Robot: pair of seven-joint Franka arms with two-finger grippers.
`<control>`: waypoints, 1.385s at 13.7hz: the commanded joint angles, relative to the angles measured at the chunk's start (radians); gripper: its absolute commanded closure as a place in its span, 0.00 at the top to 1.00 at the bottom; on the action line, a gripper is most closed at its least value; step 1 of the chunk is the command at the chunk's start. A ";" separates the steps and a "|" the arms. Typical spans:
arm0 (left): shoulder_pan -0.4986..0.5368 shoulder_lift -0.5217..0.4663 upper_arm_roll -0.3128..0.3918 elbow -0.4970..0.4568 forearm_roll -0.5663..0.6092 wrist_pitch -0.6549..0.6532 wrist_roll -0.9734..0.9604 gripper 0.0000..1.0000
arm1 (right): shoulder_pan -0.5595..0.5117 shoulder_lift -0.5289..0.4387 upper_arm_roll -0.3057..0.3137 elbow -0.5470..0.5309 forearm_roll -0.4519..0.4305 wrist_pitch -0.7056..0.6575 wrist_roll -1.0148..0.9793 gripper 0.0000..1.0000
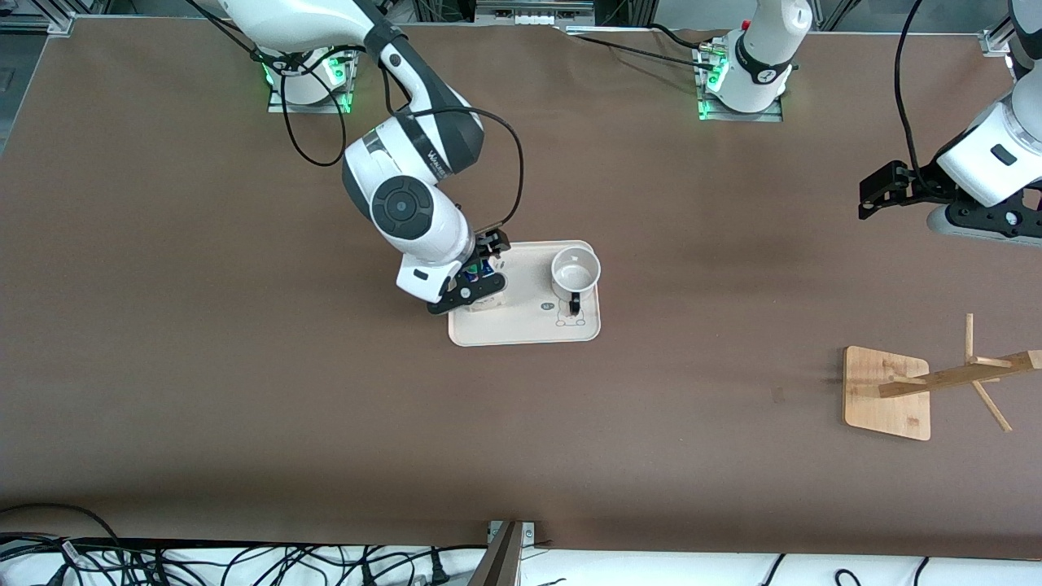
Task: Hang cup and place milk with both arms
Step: 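Close the right gripper on the milk carton and lift it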
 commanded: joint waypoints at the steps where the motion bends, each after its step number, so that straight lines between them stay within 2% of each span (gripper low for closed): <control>1: -0.008 -0.004 0.003 0.002 0.024 -0.012 0.008 1.00 | 0.018 -0.002 -0.006 -0.011 0.016 -0.001 -0.008 1.00; 9: -0.008 -0.004 0.003 0.002 0.024 -0.012 0.008 1.00 | -0.004 0.001 -0.007 -0.034 0.019 -0.004 -0.048 1.00; 10: -0.007 -0.004 0.003 0.004 0.024 -0.012 0.006 1.00 | -0.007 0.001 -0.006 -0.034 0.019 -0.004 -0.070 0.95; 11: -0.008 -0.004 0.003 0.004 0.024 -0.012 0.006 1.00 | -0.009 0.001 -0.006 -0.034 0.022 -0.004 -0.087 0.63; 12: -0.008 -0.004 0.003 0.004 0.024 -0.012 0.006 1.00 | -0.009 -0.001 -0.007 -0.034 0.037 -0.004 -0.087 0.46; 13: -0.007 -0.004 0.003 0.002 0.024 -0.012 0.006 1.00 | -0.009 -0.002 -0.007 -0.030 0.045 -0.004 -0.088 0.40; 19: -0.007 -0.004 0.003 0.002 0.013 -0.014 0.006 1.00 | -0.007 -0.010 -0.009 -0.027 0.048 -0.005 -0.079 0.34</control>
